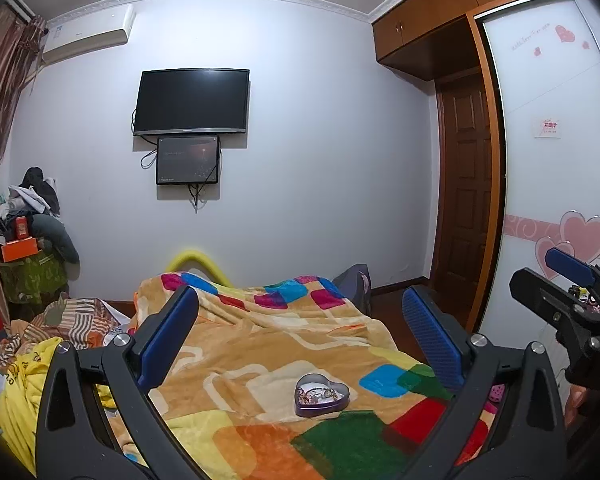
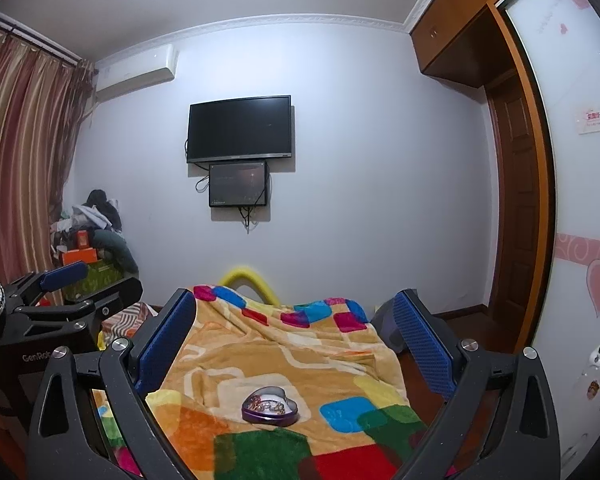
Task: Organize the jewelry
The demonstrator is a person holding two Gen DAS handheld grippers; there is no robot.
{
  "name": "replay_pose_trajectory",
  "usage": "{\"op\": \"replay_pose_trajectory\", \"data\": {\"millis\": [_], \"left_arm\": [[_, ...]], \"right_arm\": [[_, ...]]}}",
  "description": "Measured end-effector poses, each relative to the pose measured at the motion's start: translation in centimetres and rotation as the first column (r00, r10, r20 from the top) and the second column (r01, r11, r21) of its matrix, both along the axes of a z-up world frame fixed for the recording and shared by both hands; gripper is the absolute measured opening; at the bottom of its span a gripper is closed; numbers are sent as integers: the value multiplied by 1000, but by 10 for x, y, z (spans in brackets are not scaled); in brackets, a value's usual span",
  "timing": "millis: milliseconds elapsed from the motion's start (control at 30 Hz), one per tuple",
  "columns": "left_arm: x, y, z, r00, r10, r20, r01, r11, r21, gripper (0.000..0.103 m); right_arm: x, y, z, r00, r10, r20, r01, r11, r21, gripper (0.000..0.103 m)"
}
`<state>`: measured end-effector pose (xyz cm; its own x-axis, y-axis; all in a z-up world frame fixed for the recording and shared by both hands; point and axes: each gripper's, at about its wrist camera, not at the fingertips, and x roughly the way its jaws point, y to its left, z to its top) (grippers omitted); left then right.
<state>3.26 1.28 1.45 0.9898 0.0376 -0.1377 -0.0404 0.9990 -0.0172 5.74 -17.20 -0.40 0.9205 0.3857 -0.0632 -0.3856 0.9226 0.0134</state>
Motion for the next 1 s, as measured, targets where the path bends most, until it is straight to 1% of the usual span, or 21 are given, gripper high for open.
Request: {"op": "replay_pose_trajectory", "data": {"millis": [467, 1000], "left_arm": [[2, 0, -2, 1000, -7, -18, 7, 1000, -1, 103], [2, 0, -4, 999, -18, -31, 17, 1000, -13, 103]], "right_arm": [[-3, 1, 2, 1000, 5, -2, -5, 1000, -19, 98], [-3, 1, 2, 1000, 4, -2, -4, 1000, -11, 98]]}}
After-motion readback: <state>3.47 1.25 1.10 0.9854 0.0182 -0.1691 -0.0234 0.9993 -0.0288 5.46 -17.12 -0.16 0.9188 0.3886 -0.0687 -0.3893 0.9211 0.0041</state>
